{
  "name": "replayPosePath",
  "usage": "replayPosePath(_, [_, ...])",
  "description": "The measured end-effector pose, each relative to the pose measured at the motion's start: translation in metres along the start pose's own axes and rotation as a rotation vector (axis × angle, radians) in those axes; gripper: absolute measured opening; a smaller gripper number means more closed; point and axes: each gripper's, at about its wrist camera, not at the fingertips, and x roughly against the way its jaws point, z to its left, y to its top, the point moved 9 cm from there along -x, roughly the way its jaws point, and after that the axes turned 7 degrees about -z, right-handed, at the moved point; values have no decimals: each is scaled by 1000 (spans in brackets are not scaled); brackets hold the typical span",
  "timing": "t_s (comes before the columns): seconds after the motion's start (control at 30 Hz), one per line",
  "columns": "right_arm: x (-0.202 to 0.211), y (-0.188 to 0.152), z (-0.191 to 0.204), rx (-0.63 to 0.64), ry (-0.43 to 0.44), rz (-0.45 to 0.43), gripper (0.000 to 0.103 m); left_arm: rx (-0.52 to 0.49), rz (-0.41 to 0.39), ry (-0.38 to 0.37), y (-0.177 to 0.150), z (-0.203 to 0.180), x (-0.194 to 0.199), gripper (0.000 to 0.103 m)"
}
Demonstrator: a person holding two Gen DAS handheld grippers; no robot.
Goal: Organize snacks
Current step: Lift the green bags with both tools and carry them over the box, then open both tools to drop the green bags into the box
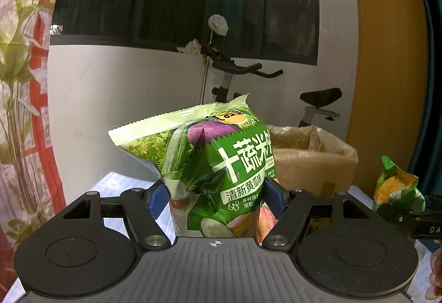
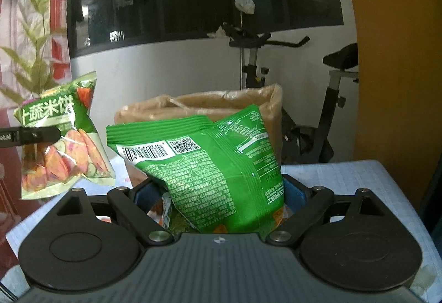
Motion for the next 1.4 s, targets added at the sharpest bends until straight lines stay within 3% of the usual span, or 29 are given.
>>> replayPosePath(0.43, [-42, 77, -6, -18, 85, -105, 91, -6, -35, -32, 30, -11, -42, 74])
replayPosePath(0.73, [-119, 136, 1, 86, 143, -166, 91, -28, -75, -40, 68, -18, -97, 74])
replayPosePath(0.9, [-164, 138, -7, 42, 157, -143, 91, -54, -75, -43, 80, -27, -129, 74])
replayPosePath(1.1, [-203, 115, -19, 19, 143, -51, 92, -75, 9, -35, 62, -30, -164, 74])
replayPosePath(1.23, [-218, 100, -28, 8, 117, -1, 94, -53, 70, -49, 47, -26, -179, 74])
replayPosePath(1.4, [-221, 88, -31, -15, 115, 19, 100, -33, 106, -68, 38, -24, -191, 82])
